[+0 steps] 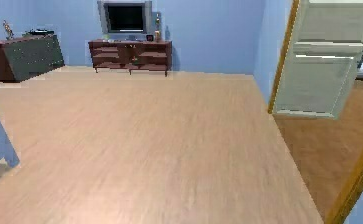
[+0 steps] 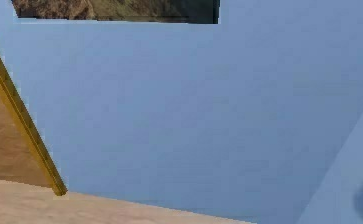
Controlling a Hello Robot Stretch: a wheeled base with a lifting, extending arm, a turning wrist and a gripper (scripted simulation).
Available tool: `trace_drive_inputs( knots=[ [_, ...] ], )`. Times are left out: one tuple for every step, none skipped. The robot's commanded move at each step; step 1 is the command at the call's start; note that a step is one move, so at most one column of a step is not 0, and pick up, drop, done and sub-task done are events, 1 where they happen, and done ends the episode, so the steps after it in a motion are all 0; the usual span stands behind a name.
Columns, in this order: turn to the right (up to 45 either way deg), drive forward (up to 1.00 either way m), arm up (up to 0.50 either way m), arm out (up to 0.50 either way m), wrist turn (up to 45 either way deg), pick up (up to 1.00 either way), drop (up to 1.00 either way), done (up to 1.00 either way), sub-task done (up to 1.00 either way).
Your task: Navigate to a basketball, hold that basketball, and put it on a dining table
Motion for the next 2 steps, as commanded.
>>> trace_drive_inputs(
  knots=[
    [12.0, 0.00, 0.00, 0.00, 0.0, 0.00, 0.00, 0.00, 0.00],
    [0.0, 0.20, 0.00, 0.00, 0.0, 0.00, 0.00, 0.00, 0.00]
  ],
)
